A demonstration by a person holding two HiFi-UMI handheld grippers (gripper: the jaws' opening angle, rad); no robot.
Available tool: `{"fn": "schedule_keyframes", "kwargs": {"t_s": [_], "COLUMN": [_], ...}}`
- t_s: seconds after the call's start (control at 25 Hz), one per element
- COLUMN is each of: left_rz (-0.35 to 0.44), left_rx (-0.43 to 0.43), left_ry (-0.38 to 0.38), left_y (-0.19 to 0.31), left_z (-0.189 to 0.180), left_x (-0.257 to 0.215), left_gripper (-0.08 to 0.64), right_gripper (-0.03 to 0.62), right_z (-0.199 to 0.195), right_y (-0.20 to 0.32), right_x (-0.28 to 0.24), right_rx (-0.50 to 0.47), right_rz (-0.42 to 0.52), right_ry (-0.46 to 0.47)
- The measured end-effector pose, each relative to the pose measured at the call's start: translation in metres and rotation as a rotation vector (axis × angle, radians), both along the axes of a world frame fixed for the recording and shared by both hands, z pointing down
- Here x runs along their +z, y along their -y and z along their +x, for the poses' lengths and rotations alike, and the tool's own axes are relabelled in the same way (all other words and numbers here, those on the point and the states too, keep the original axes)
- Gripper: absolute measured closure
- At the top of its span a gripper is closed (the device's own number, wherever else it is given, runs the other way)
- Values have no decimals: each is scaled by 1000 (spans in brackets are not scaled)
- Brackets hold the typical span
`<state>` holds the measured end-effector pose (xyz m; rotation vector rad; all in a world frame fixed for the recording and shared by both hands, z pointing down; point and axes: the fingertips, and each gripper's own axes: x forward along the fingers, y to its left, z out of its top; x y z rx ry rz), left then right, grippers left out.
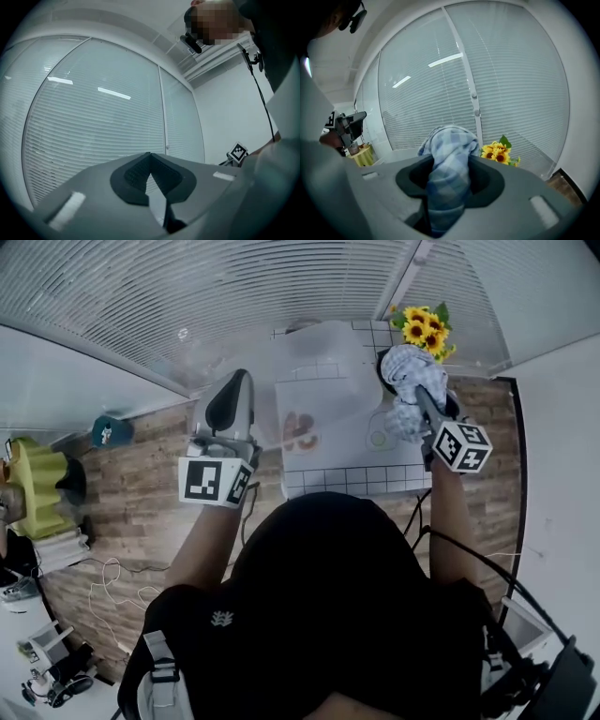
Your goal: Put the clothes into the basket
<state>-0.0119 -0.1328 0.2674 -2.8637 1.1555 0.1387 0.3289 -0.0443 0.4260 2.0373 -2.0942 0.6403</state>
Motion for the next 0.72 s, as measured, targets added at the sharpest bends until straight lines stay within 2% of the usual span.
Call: {"fn": "schedule_keyframes", "kwargs": {"t_s": [0.28,0.72], "left_rz": [6,2], "left_rx": [-39,-77], "left_ry": [-21,-40], "left_y": [6,7], "left_z": [-16,-29], "left_x": [-6,-3], "left_gripper": [552,552], "right_gripper": [422,422], "right_z": [-12,-39], "right_y": [24,55], "right_x": [-24,-87], "right_rx": [-43,-136], "right_rz": [30,140], "right_ry": [-12,-13]}}
